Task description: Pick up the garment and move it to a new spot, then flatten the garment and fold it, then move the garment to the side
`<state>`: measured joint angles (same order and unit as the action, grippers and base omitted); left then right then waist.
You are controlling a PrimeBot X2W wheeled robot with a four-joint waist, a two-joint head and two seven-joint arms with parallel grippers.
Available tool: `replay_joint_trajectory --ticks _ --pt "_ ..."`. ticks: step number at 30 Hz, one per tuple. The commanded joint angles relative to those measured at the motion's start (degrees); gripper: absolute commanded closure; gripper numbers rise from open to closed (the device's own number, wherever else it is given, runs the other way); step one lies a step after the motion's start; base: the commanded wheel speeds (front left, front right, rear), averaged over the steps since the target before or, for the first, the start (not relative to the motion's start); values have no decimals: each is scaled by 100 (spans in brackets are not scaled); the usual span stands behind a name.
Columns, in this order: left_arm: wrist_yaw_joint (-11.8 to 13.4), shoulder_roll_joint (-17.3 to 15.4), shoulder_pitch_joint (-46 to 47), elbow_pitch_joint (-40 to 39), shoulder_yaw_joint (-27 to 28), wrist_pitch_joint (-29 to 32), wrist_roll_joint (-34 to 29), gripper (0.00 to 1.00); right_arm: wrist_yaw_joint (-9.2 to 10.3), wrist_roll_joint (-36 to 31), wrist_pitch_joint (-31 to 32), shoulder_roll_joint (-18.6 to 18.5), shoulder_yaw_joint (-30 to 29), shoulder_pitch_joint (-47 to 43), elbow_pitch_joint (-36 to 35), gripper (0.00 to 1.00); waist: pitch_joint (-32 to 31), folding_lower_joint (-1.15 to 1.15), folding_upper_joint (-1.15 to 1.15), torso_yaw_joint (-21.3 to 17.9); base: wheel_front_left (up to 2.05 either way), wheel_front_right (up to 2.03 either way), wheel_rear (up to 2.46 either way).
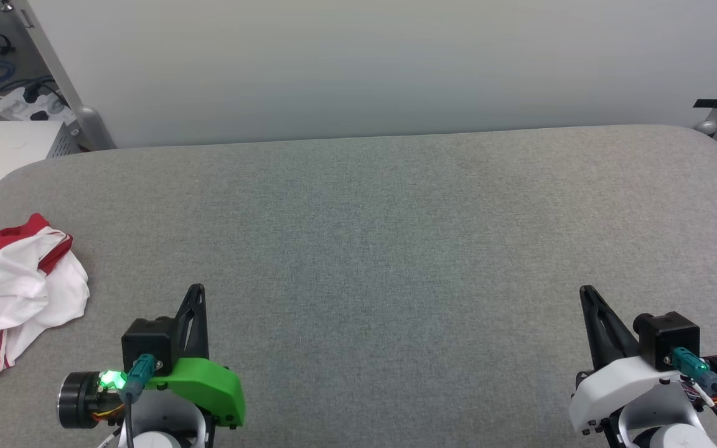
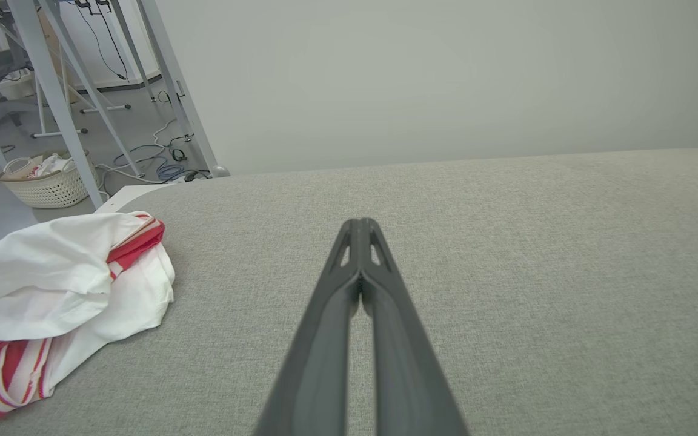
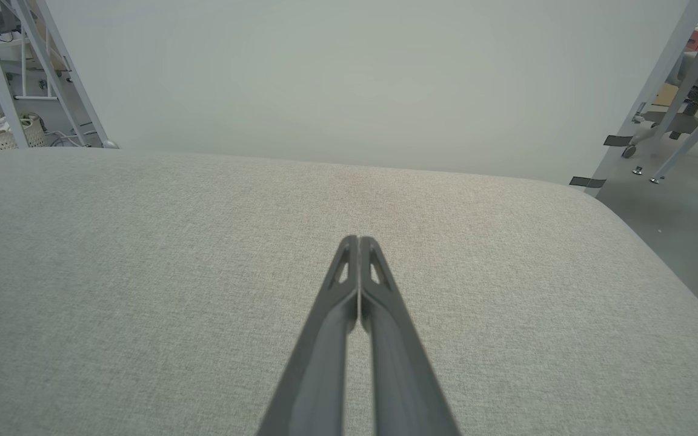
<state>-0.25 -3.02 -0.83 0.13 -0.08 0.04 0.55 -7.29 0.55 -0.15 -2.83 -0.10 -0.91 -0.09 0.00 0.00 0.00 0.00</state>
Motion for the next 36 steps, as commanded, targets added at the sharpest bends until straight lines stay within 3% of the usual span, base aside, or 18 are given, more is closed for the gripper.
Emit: replay_joint_trajectory --ticks 1,18,19,21,22,23,36 --pt "25 14 83 -13 8 -4 -55 100 -20 -55 15 -5 10 91 9 100 0 0 0 0 0 0 0" --pt "25 14 83 -13 8 -4 -55 100 -20 -55 15 -5 10 91 9 100 0 0 0 0 0 0 0" --pt "0 0 0 0 0 -1 1 0 0 1 -1 0 1 0 0 0 0 0 0 0 0 0 0" --pt "3 0 -7 -6 -6 -2 9 0 1 9 -2 1 -5 -1 3 0 1 0 0 0 0 0 0" --pt "4 0 -8 -10 -8 -3 17 100 1 20 -3 1 -7 0 5 100 1 0 0 0 0 0 0" --pt "2 0 -7 -6 -5 -2 14 0 1 21 -2 1 -4 -1 3 0 2 0 0 0 0 0 0" --pt "-27 1 47 -32 126 -153 356 0 -1 309 -151 1 -73 34 -27 0 19 0 0 -6 0 0 0"
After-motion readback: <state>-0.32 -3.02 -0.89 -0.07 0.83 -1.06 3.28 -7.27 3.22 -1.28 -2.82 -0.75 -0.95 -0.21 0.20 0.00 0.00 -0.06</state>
